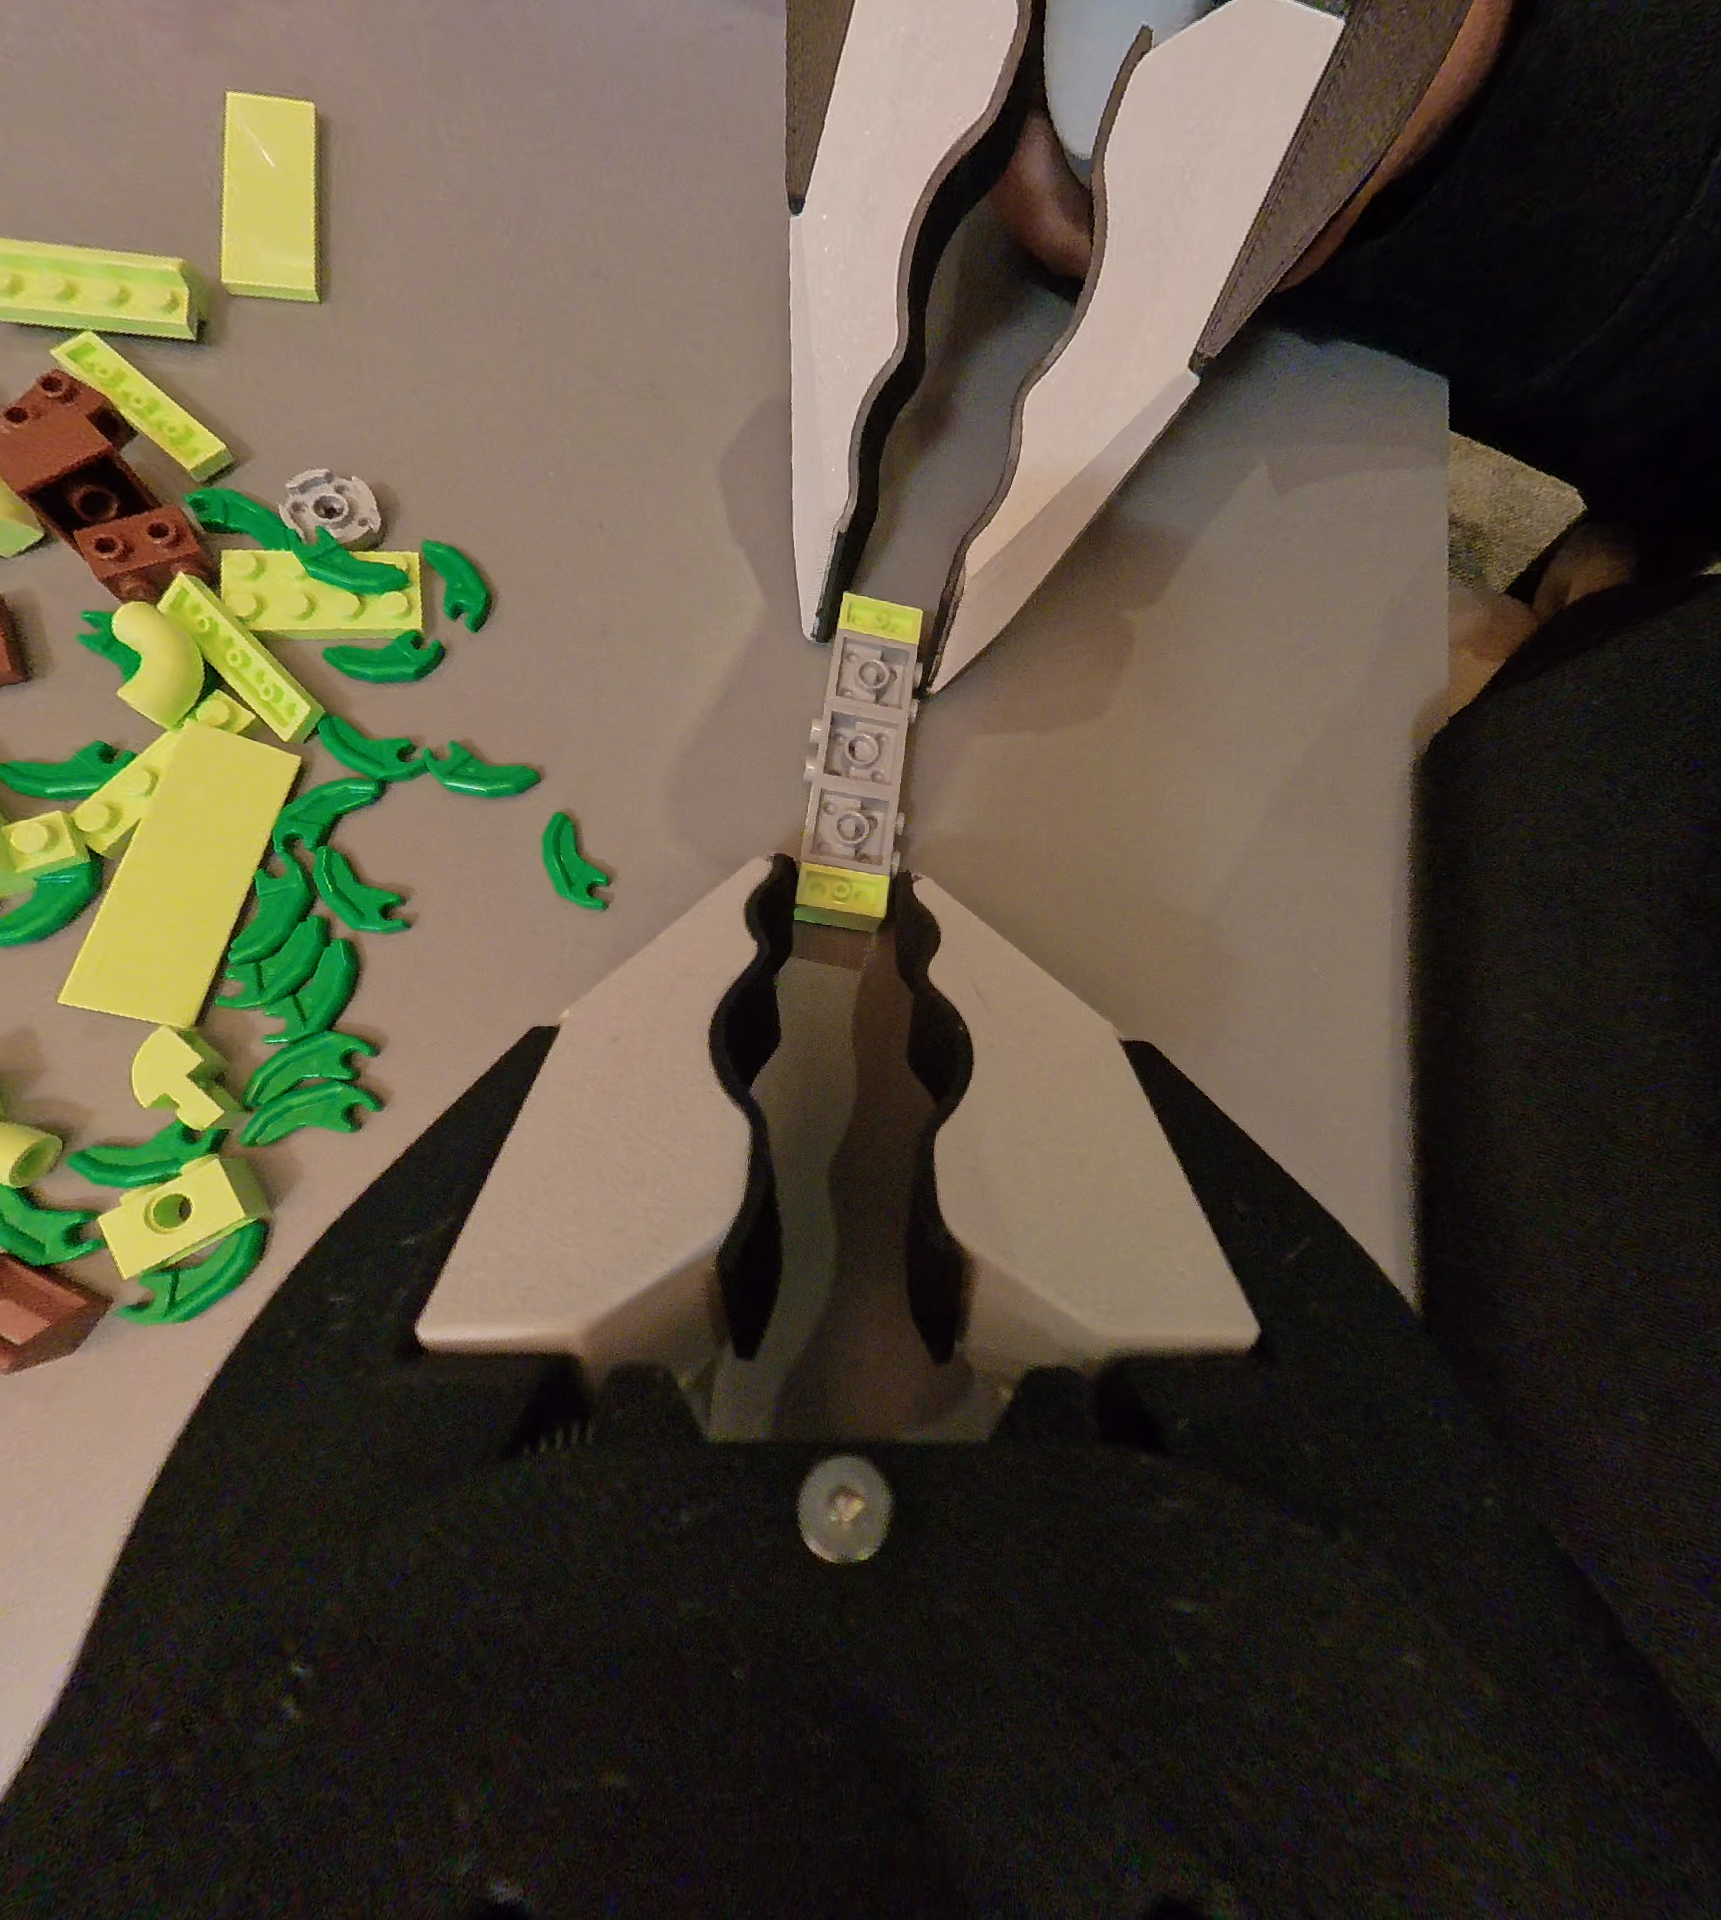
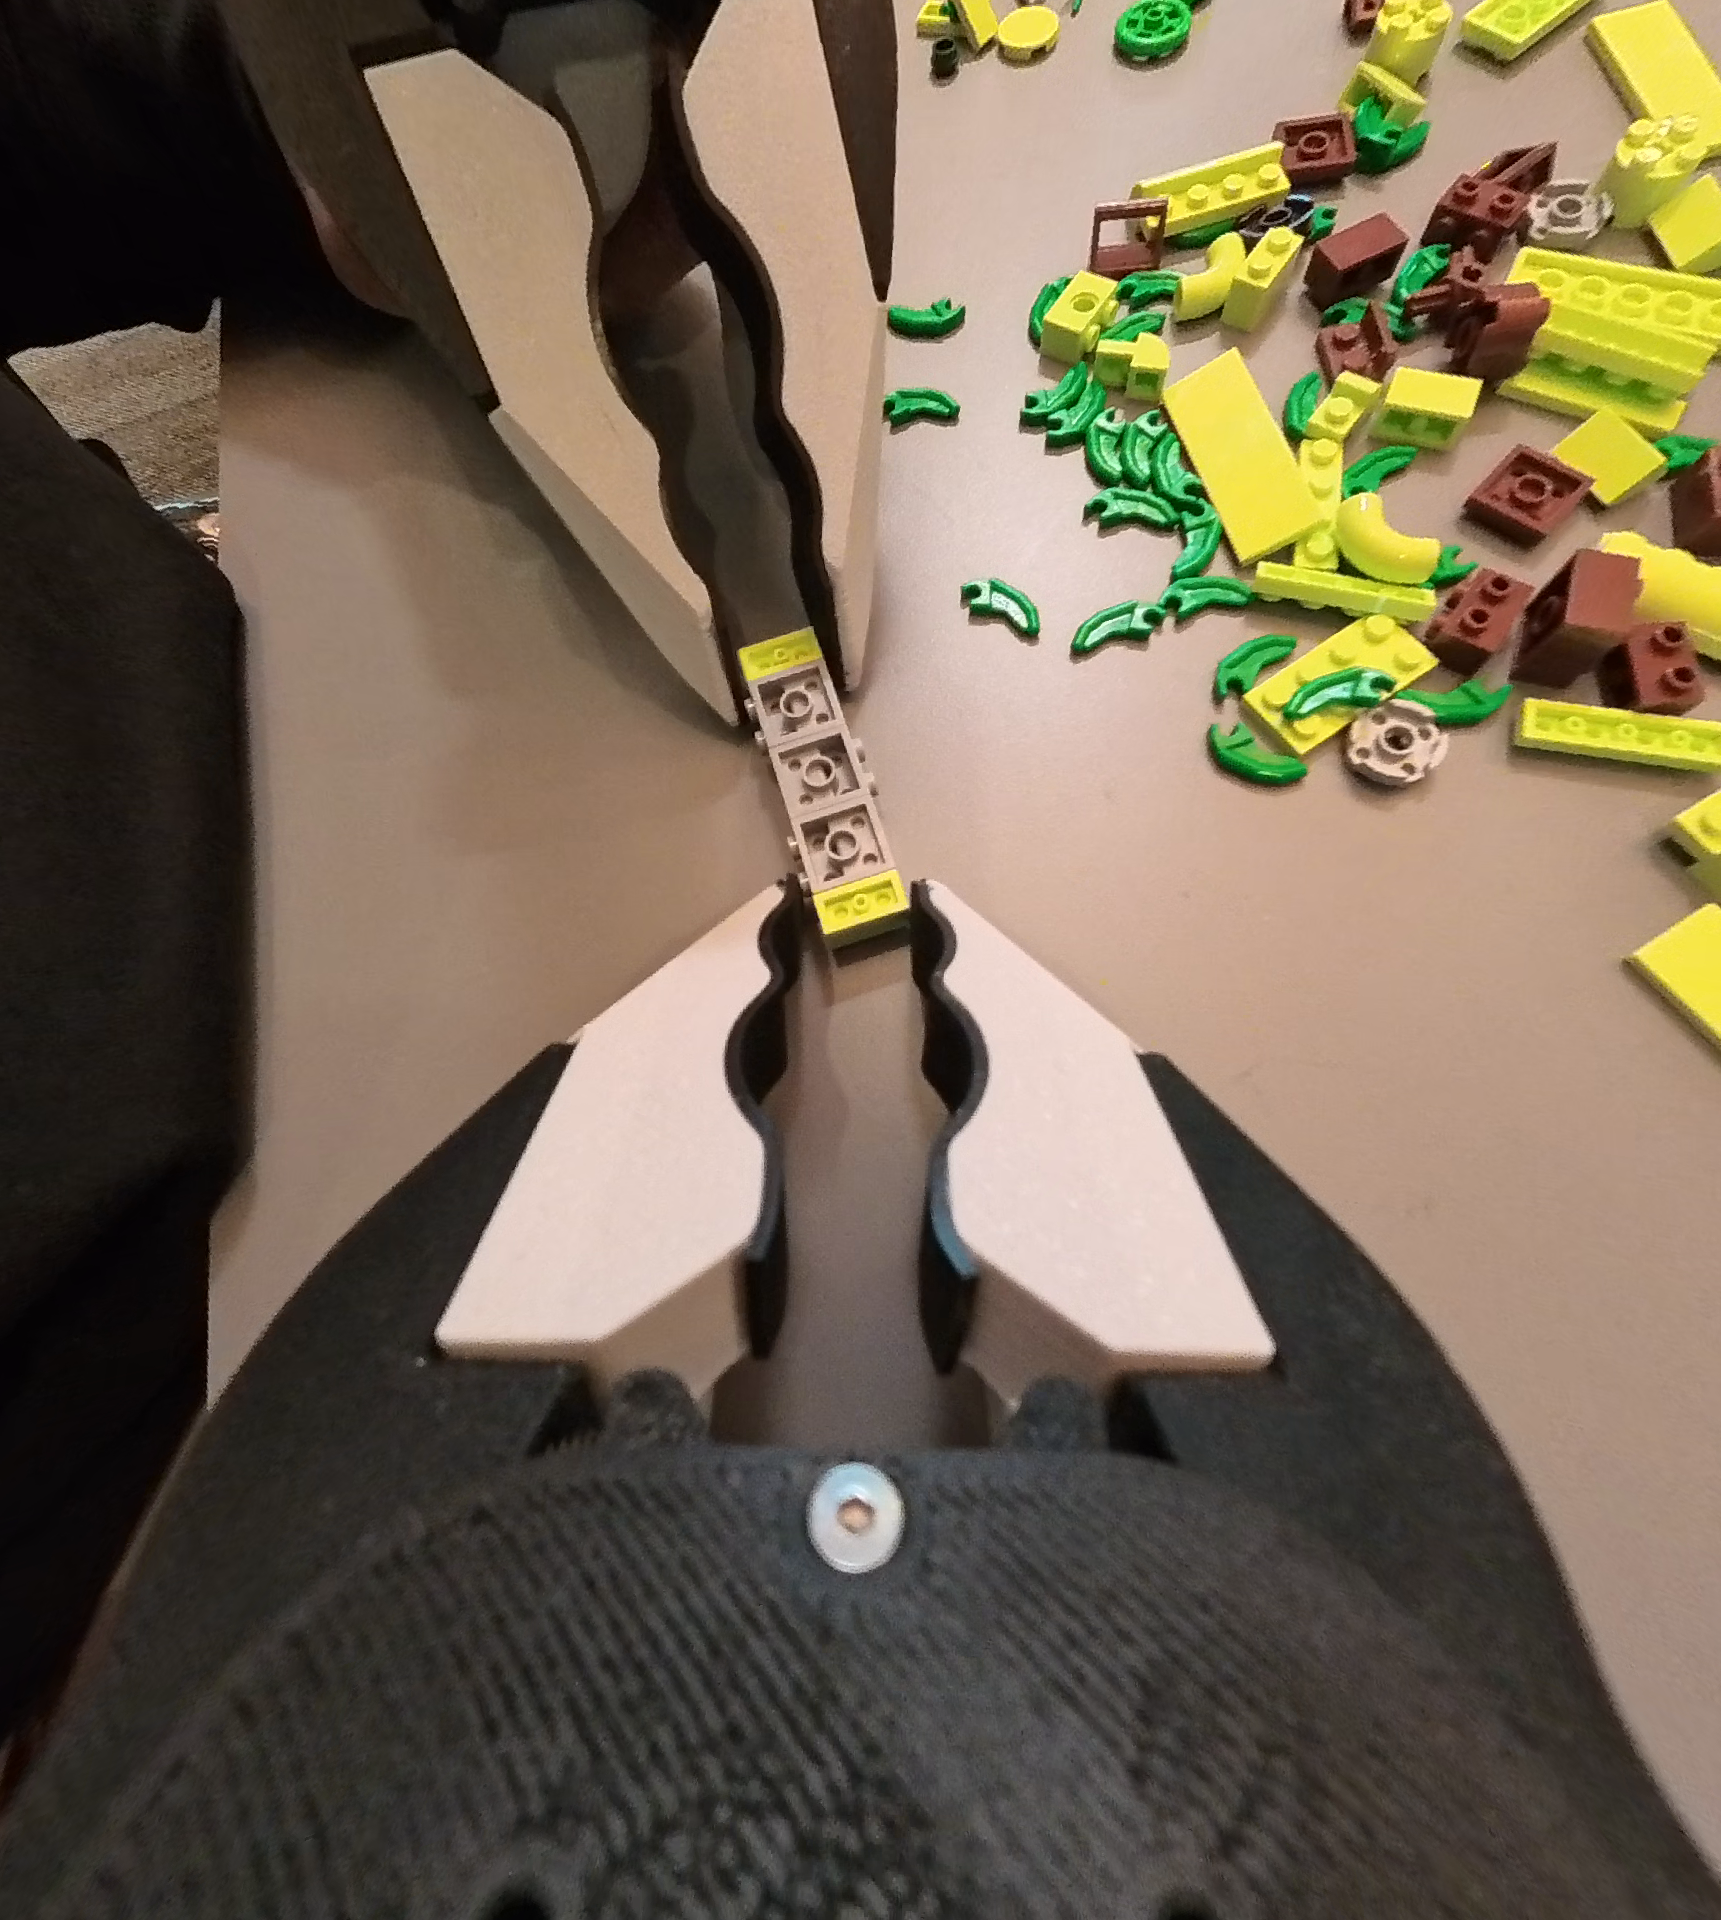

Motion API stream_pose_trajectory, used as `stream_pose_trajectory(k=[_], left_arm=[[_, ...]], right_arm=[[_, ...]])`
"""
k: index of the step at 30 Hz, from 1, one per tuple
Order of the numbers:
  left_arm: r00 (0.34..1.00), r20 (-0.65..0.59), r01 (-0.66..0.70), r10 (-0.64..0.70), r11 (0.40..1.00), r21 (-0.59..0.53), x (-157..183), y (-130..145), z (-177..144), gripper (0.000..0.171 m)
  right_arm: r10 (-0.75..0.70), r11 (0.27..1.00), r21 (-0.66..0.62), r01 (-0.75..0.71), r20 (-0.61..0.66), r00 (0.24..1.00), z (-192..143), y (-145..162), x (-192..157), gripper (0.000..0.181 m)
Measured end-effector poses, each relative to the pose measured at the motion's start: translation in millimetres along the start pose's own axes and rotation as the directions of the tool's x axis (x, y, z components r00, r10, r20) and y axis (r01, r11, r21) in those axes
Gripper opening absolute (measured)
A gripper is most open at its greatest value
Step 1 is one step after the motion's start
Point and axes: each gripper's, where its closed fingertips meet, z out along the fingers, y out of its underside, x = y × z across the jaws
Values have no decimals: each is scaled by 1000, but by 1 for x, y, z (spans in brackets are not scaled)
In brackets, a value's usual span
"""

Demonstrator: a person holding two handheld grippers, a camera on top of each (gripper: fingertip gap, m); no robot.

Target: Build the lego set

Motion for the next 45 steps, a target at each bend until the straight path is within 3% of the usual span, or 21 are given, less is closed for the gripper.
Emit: stream_pose_trajectory(k=[5, 17, 21, 24, 28, 36, 45], left_arm=[[998, -56, -15, 15, 1000, -6, 8, 1, 0, 16], [997, 14, -78, 78, 997, -13, 7, 2, 1, 15], [984, 80, -160, 160, 987, -14, 7, 1, 1, 15], [941, 171, -293, 293, 956, -26, 5, 0, 1, 15], [829, 302, -474, 471, 878, -68, 2, -2, 0, 16], [656, 420, -626, 626, 763, -160, -2, -5, -1, 16], [685, 425, -619, 592, 780, -89, 3, -12, -4, 16]], right_arm=[[-15, 1000, -1, 15, -7, 1000, 0, 0, -1, 20], [-103, 995, -13, 102, -36, 994, 1, 2, -6, 26], [-123, 992, -16, 123, -40, 992, 2, 2, -8, 28], [-113, 994, -6, 113, -26, 993, 1, 1, -8, 28], [-74, 996, 41, 74, 15, 997, -4, -4, -10, 27], [1, 999, 52, -4, 51, 999, -6, -5, -8, 25], [23, 999, 40, -25, 61, 998, -5, -3, -8, 31]])
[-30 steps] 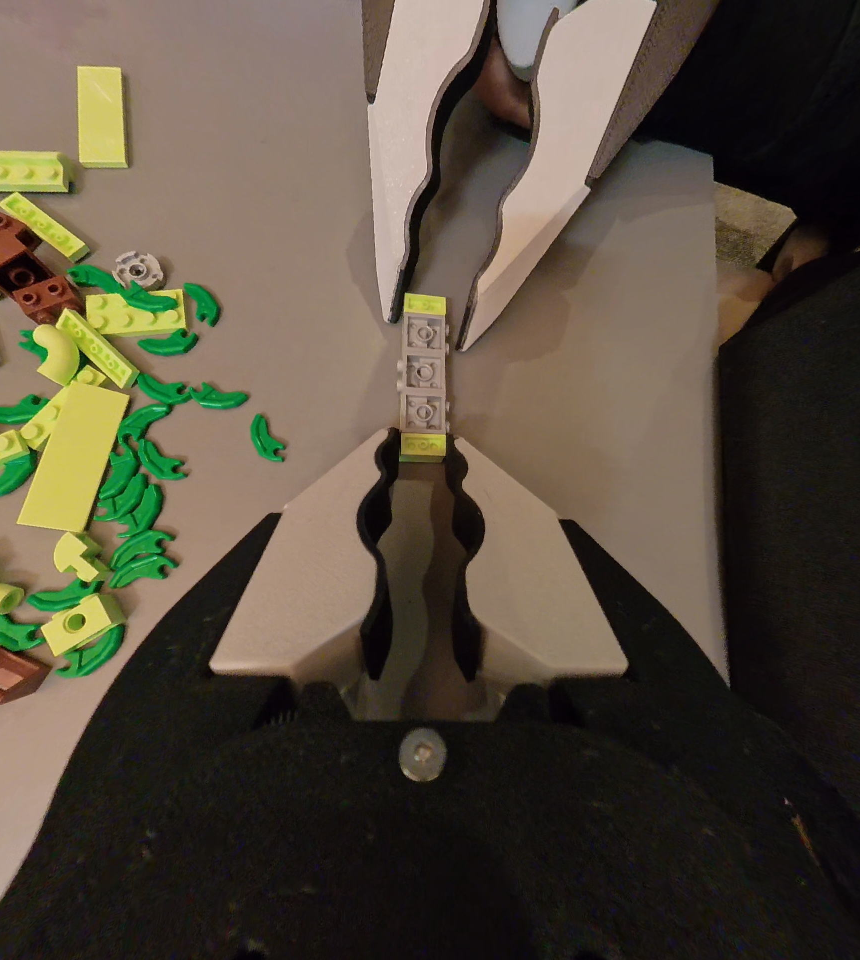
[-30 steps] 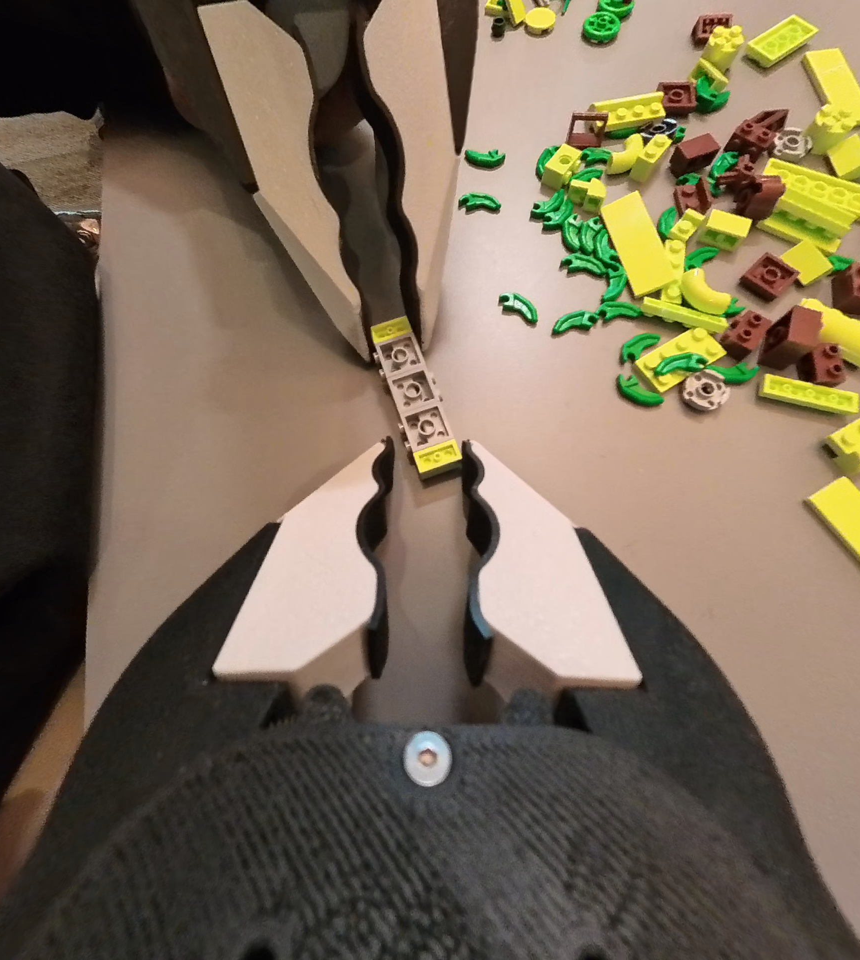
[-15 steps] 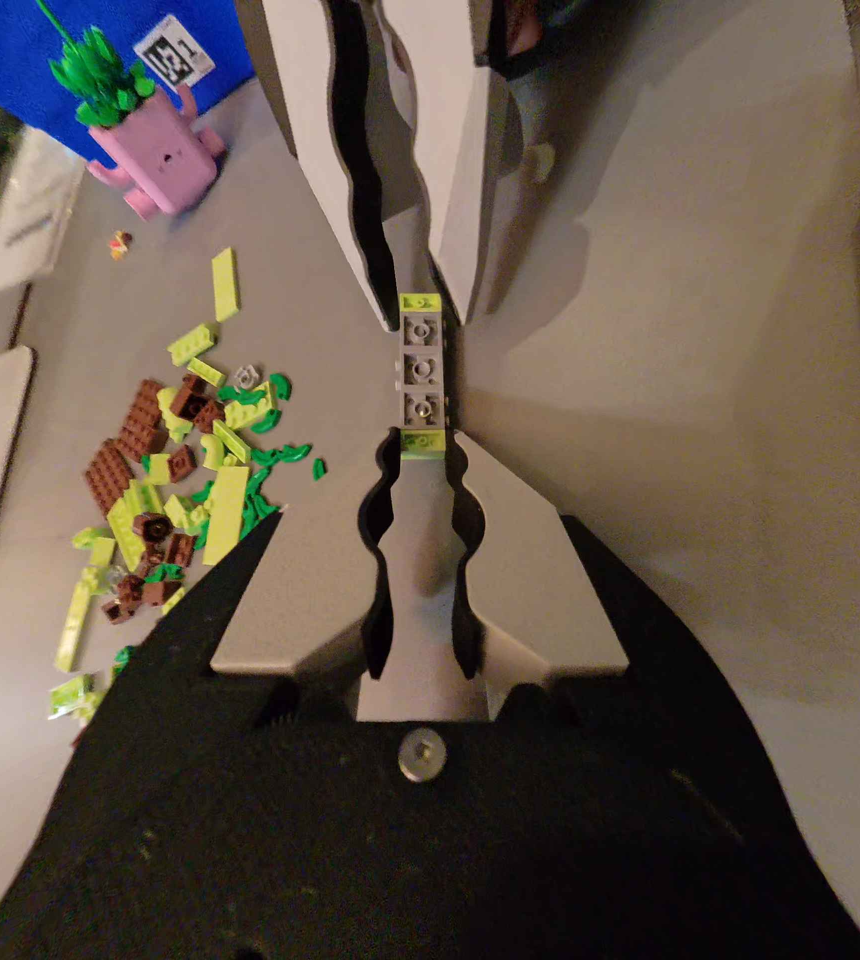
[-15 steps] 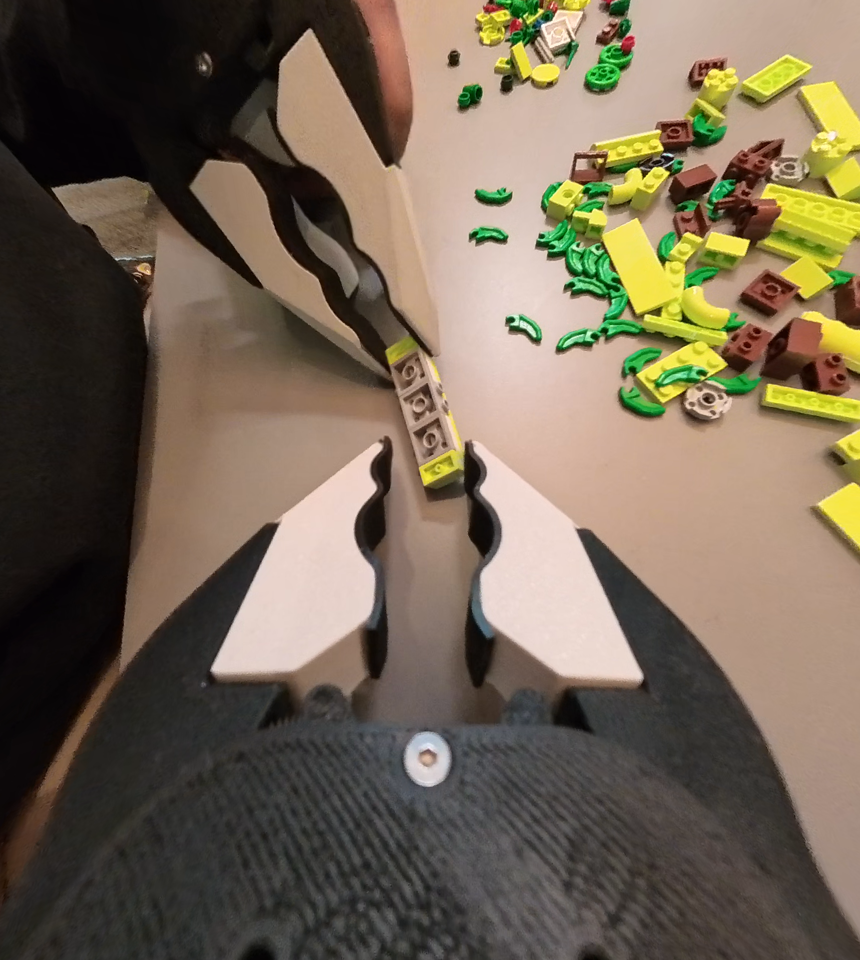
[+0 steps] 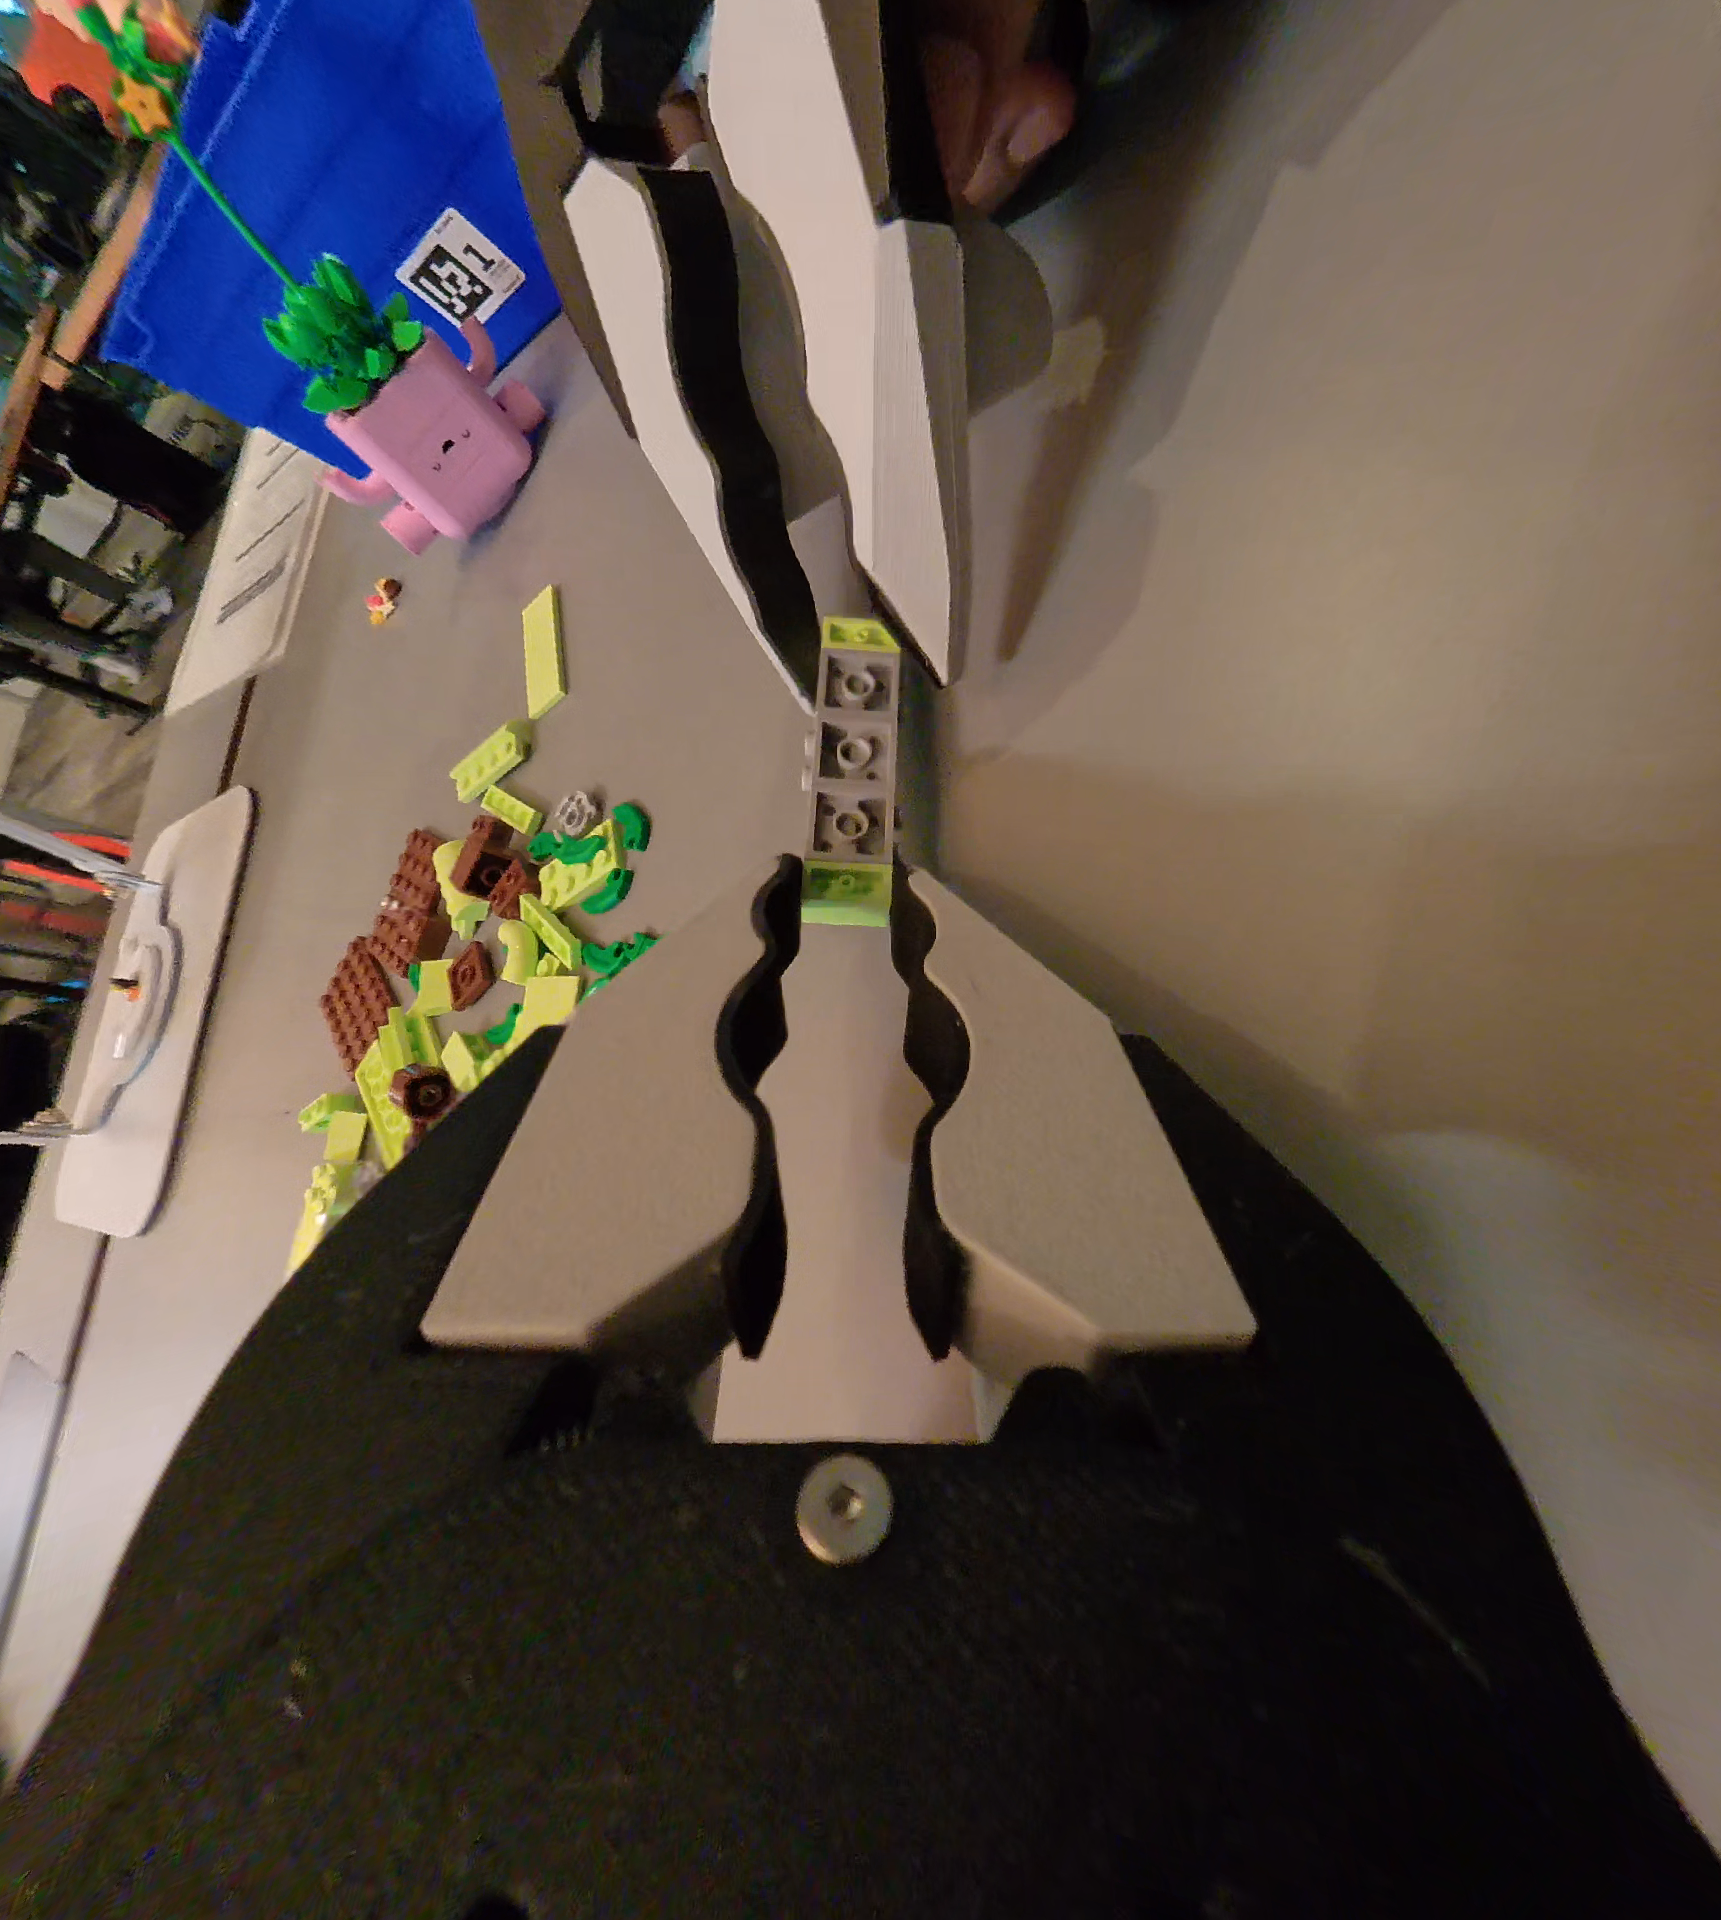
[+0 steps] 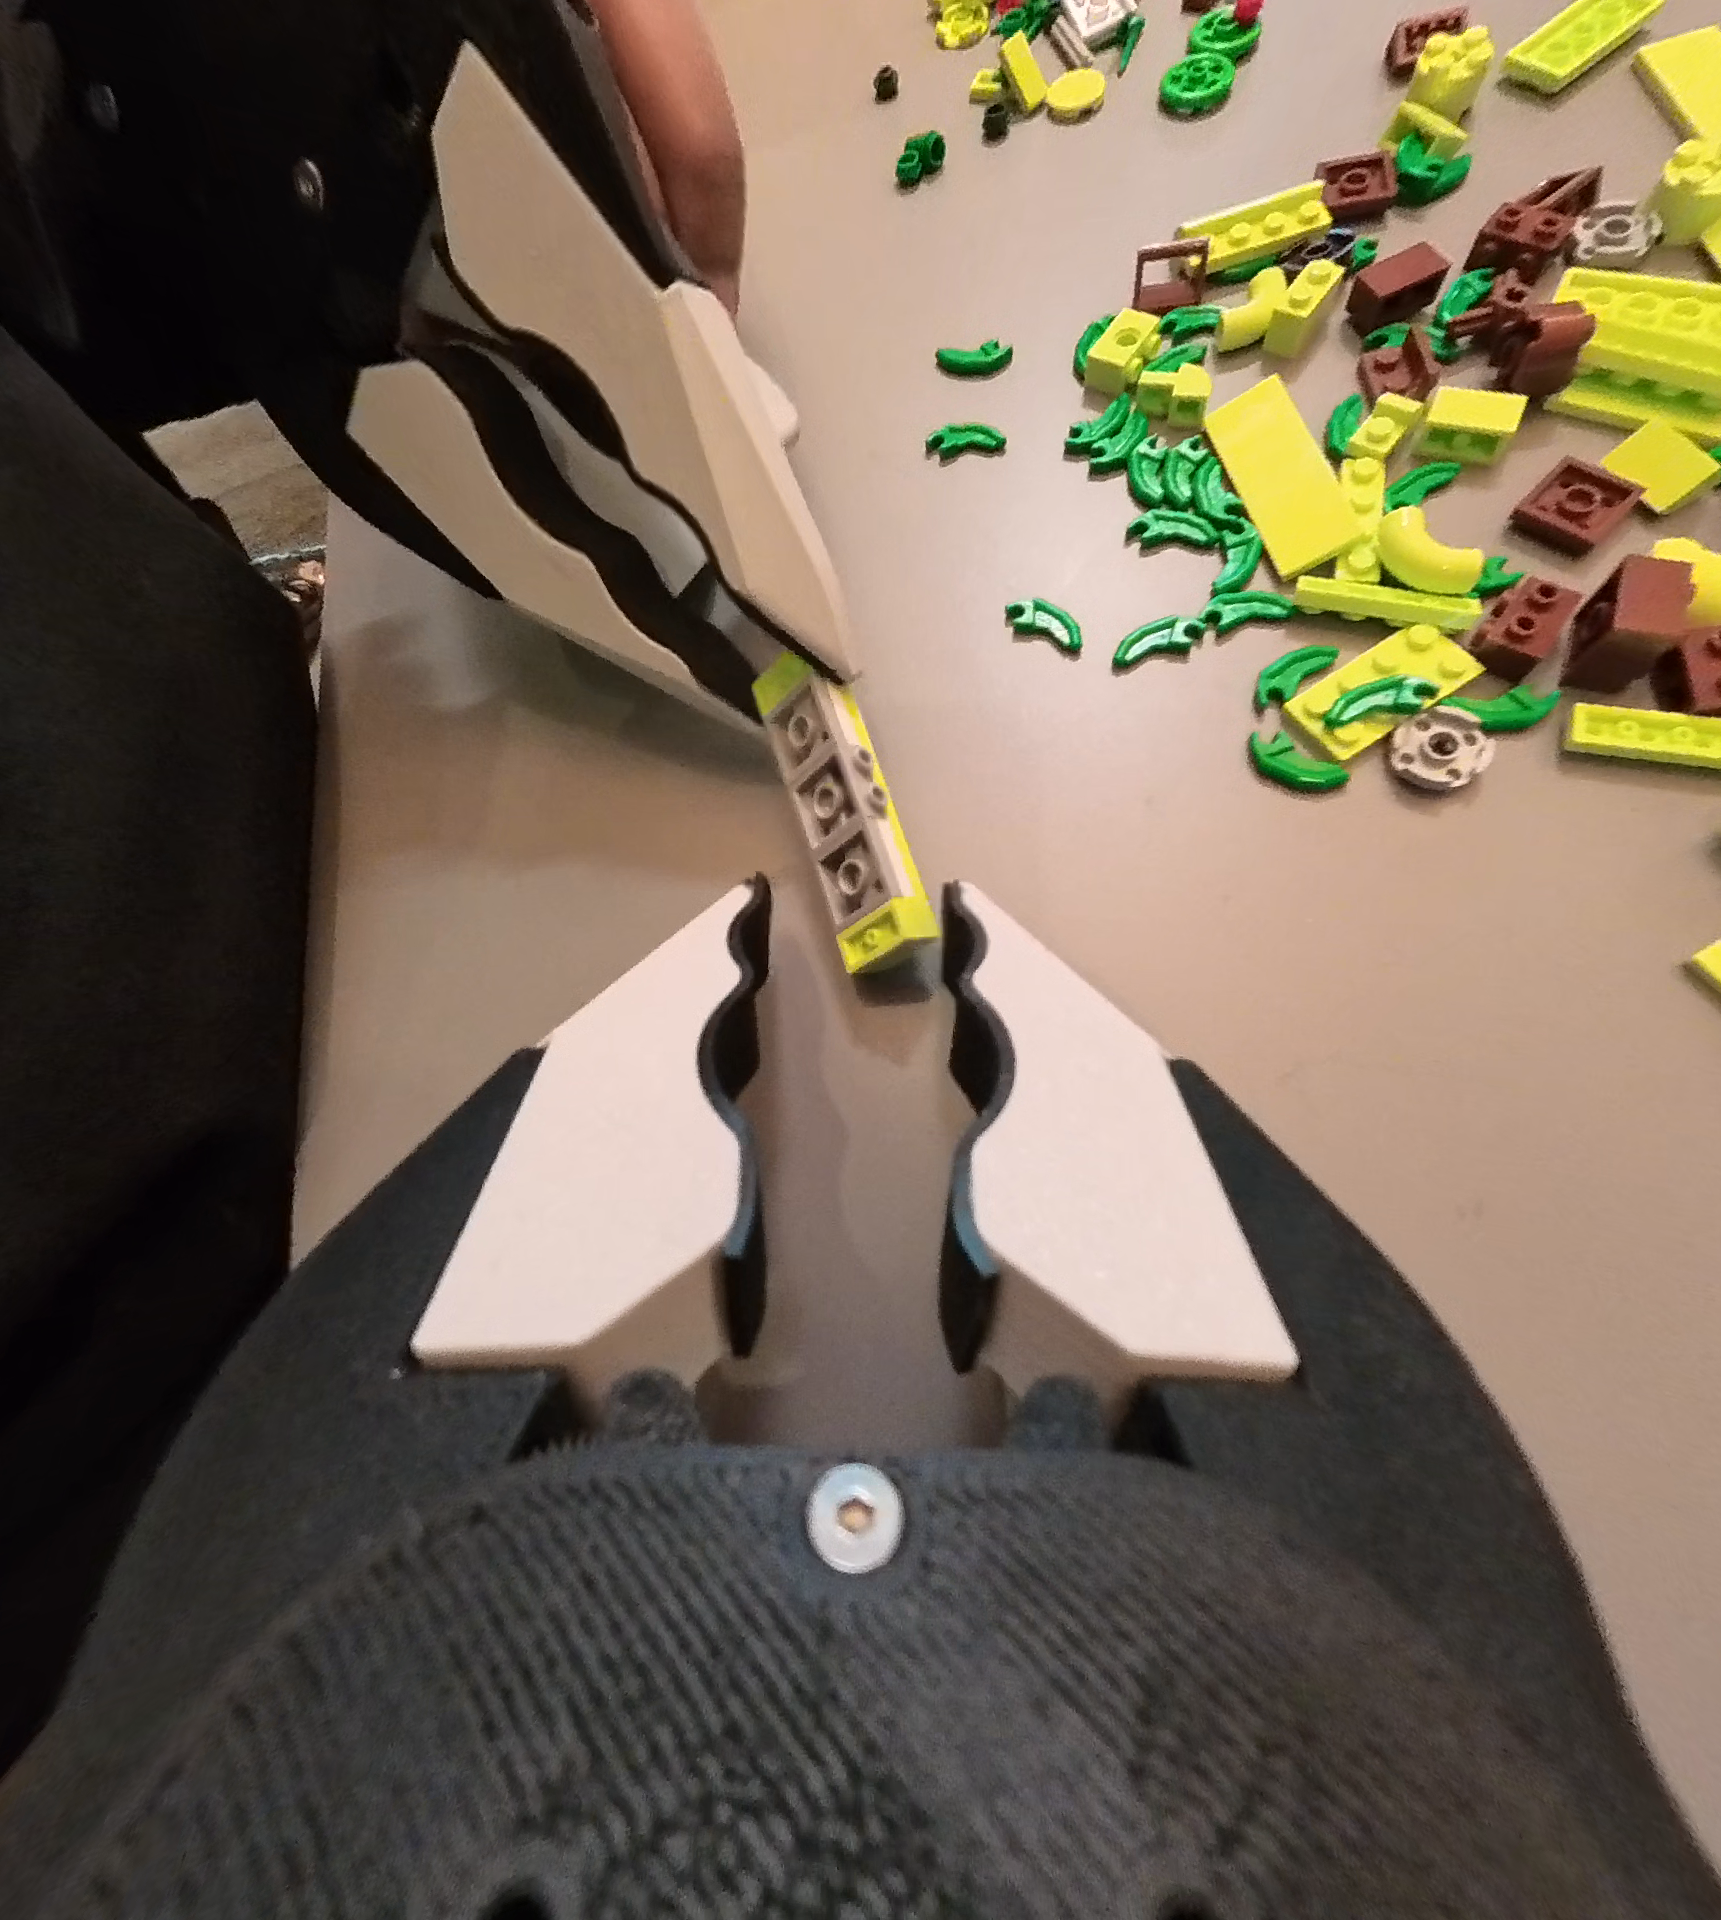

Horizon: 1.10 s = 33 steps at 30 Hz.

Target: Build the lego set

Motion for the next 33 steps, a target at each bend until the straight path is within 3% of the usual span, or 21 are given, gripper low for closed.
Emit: stream_pose_trajectory(k=[3, 5, 10, 16, 22, 25, 29, 33], left_arm=[[991, -54, 126, -124, 991, 35, -3, -3, -2, 16], [968, -87, 240, -234, 968, 75, -12, -7, -8, 16], [850, -185, 518, -494, 846, 123, -34, -5, -20, 16], [668, -360, 718, -652, 692, 78, -35, -4, -24, 16], [622, -385, 744, -682, 668, 19, -30, 0, -20, 16], [604, -395, 750, -692, 661, -11, -27, 1, -17, 15], [588, -409, 759, -698, 651, -19, -26, 1, -17, 15], [575, -433, 764, -694, 645, -20, -24, -2, -19, 15]], right_arm=[[17, 998, 55, -15, -34, 999, -6, -7, 6, 48], [9, 993, 121, -3, -47, 999, -13, -15, 7, 50], [-62, 958, 273, 93, -120, 991, -32, -33, 8, 45], [-213, 935, 200, 293, -342, 915, -29, -35, 17, 44], [-414, 847, 52, 530, -562, 717, -27, -40, 21, 41], [-505, 801, -64, 595, -604, 616, -23, -39, 22, 40], [-651, 689, -264, 675, -636, 415, -16, -37, 23, 34], [-715, 594, -353, 723, -643, 274, -12, -38, 21, 26]])
